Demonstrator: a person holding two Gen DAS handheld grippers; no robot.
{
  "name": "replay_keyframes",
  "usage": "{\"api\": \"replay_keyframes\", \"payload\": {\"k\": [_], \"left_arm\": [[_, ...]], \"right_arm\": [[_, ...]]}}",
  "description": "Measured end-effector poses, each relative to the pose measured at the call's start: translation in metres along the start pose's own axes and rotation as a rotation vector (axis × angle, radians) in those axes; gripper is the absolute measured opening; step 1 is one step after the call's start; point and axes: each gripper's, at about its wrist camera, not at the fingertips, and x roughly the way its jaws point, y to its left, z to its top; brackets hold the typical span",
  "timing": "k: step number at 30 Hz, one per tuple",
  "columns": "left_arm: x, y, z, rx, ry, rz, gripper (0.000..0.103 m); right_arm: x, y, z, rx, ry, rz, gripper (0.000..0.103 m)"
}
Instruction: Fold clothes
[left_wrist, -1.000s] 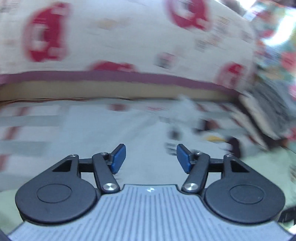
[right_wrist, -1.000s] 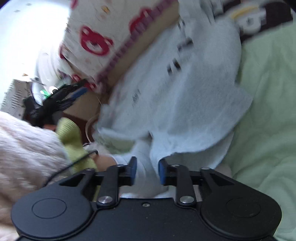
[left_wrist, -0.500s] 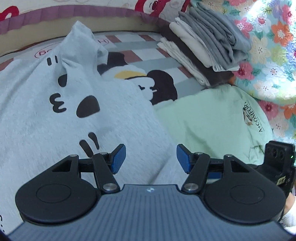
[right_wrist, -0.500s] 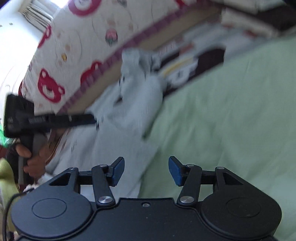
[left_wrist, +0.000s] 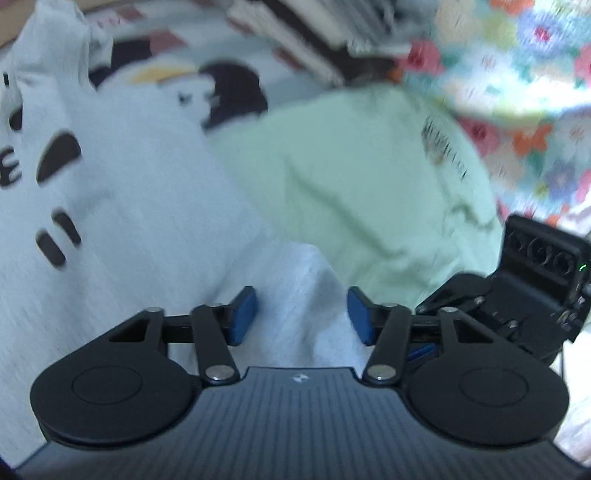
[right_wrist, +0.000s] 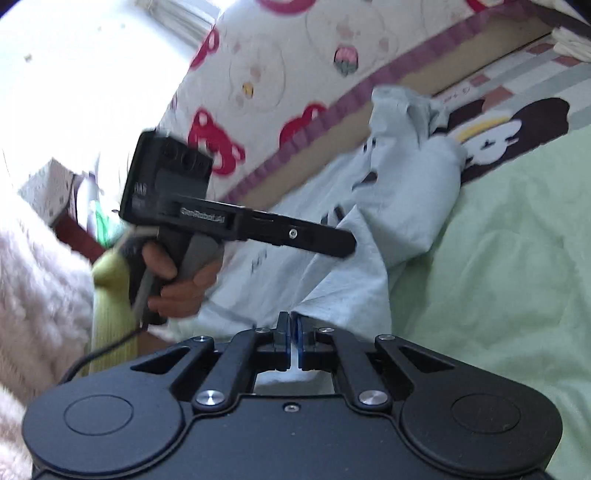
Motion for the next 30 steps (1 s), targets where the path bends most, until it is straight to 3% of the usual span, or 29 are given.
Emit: {"api": "replay_keyframes", "payload": {"k": [1,3,5,8,10,12,15,17,19,21,24,30], "left_arm": [[0.004,0.001,-0.003,-0.011,0.022,0.005,0.038],[0.007,0.005,-0.010,-0.050,0.047,0.006,0.038],[0.001,0.012,-0.016,-0.101,0.022,-0.042,0.038],[-0.010,0.021,-0.020,-0.162,-0.019,-0.123,0.037],[-0.011,0.022,-0.018,-0.174,-0.031,-0.164,0.027],[-0.007,0.018,-0.016,-0.160,-0.019,-0.156,0.017],[0.010,0.007,-0.016,-0.111,0.056,-0.113,0.006],[0.016,0.003,-0.015,-0.080,0.104,-0.091,0.006],[0.014,0.003,-0.014,-0.077,0.103,-0.123,0.006],[0.009,0.003,-0.015,-0.083,0.084,-0.159,0.006],[0.002,0.005,-0.019,-0.090,0.075,-0.129,0.006],[-0.054,0.029,-0.017,-0.152,-0.099,-0.041,0.011]], "right_arm": [[0.000,0.001,-0.002,-0.006,0.018,-0.007,0.006],[0.003,0.012,-0.006,-0.059,0.028,-0.037,0.006],[0.005,0.018,-0.008,-0.068,0.035,-0.038,0.006],[0.006,0.022,-0.009,-0.023,0.039,0.055,0.006],[0.002,0.021,-0.010,0.018,0.032,0.135,0.006],[-0.005,0.013,-0.010,0.074,0.019,0.155,0.009],[-0.020,0.001,-0.011,0.141,-0.020,0.105,0.010],[-0.029,-0.007,-0.009,0.192,-0.070,0.081,0.015],[-0.036,-0.013,-0.005,0.227,-0.120,0.029,0.043],[-0.040,-0.019,-0.002,0.240,-0.165,-0.039,0.055],[-0.022,-0.038,0.003,0.293,-0.154,-0.075,0.055],[0.025,-0.066,-0.006,0.404,-0.054,-0.084,0.061]]}}
